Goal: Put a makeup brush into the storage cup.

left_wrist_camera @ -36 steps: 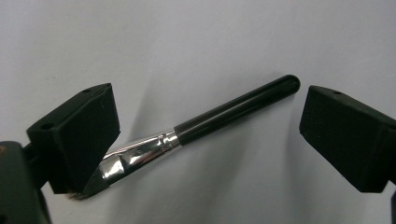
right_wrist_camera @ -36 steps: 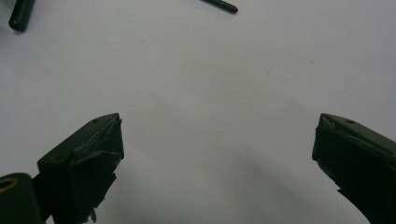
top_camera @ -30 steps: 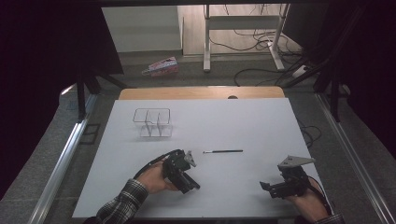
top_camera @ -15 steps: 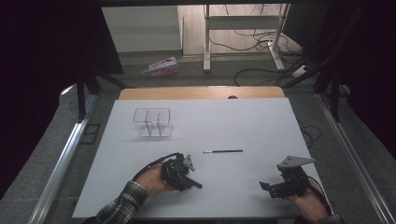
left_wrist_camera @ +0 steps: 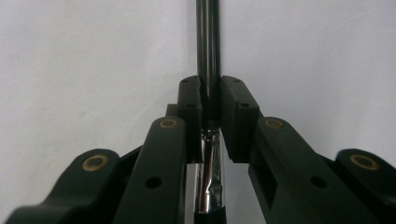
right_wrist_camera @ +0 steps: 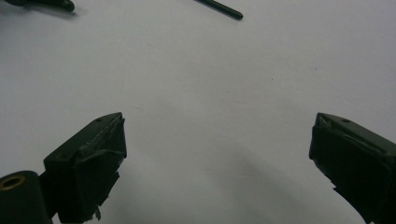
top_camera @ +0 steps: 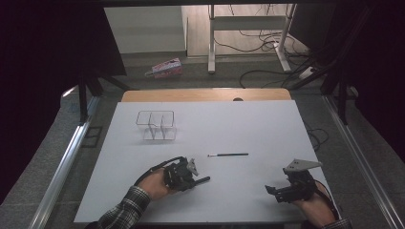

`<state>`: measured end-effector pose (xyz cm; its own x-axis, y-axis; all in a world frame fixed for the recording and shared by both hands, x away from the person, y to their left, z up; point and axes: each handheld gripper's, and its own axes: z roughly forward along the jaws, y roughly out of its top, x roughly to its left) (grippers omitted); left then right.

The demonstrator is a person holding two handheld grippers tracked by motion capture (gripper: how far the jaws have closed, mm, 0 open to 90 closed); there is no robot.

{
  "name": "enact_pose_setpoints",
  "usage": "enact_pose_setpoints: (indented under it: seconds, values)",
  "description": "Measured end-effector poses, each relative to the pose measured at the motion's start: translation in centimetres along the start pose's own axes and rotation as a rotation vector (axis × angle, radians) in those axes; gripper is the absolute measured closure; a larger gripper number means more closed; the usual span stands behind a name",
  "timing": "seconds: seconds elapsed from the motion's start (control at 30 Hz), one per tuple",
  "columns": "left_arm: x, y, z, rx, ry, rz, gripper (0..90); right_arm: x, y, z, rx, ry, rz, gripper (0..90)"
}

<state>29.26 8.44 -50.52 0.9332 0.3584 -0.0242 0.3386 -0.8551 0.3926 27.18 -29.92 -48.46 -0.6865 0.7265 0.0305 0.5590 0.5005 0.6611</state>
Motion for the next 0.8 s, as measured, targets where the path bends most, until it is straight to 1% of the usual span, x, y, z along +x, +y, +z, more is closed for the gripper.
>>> enact_pose_setpoints:
  seconds: [0.03,0.07,0.13,0.17,0.2,0.23,0.27,0.43,0.47,0.57,0.63,0.67,0.7,0.8]
  values:
    - [-0.1,0.0,-0.4,-0.024,0.004,0.0,79.7,0.0,0.0,0.0,0.002,0.001,0.001,3.9]
    - [-0.2,0.0,-0.6,-0.035,0.001,-0.007,79.7,0.0,0.0,0.0,0.002,0.001,0.0,3.9]
    - [-0.3,0.0,-1.0,-0.054,0.01,-0.006,79.7,0.0,0.0,0.0,0.002,0.002,0.0,4.0]
    - [-0.3,0.0,-1.2,-0.064,0.005,-0.013,79.7,0.0,0.0,0.0,0.003,0.002,0.0,4.1]
    - [-0.3,0.0,-1.2,-0.064,0.005,-0.013,79.7,0.0,0.0,0.0,0.003,0.002,0.0,4.1]
    - [-0.3,0.0,-1.7,-0.087,-0.005,-0.02,79.7,0.0,0.0,0.0,0.001,0.001,0.002,4.3]
    - [-0.3,-0.1,-1.9,-0.094,-0.013,-0.024,79.7,0.0,0.0,0.0,-0.001,0.0,0.002,4.4]
    - [-0.8,-0.4,-2.8,-0.148,-0.009,-0.026,79.7,0.0,0.0,0.0,-0.006,-0.004,0.002,4.4]
    - [-0.9,-0.4,-3.0,-0.158,-0.014,-0.029,79.7,0.0,0.0,0.0,-0.006,-0.004,0.002,4.5]
    - [-1.1,-0.6,-3.5,-0.188,-0.007,-0.039,79.7,0.0,0.0,-0.1,-0.006,-0.004,0.002,4.4]
    - [-1.2,-0.7,-3.8,-0.212,0.001,-0.038,79.7,0.0,0.0,0.0,-0.003,-0.002,0.002,4.6]
    - [-1.2,-0.7,-3.8,-0.212,0.001,-0.038,79.7,0.0,0.0,0.0,-0.003,-0.002,0.002,4.6]
    - [-1.4,-0.7,-4.0,-0.236,0.007,-0.044,79.7,0.0,0.0,0.0,0.004,0.003,0.003,4.6]
    - [-1.6,-1.0,-4.2,-0.274,0.016,-0.048,79.6,0.0,0.0,0.0,0.0,0.004,0.002,4.7]
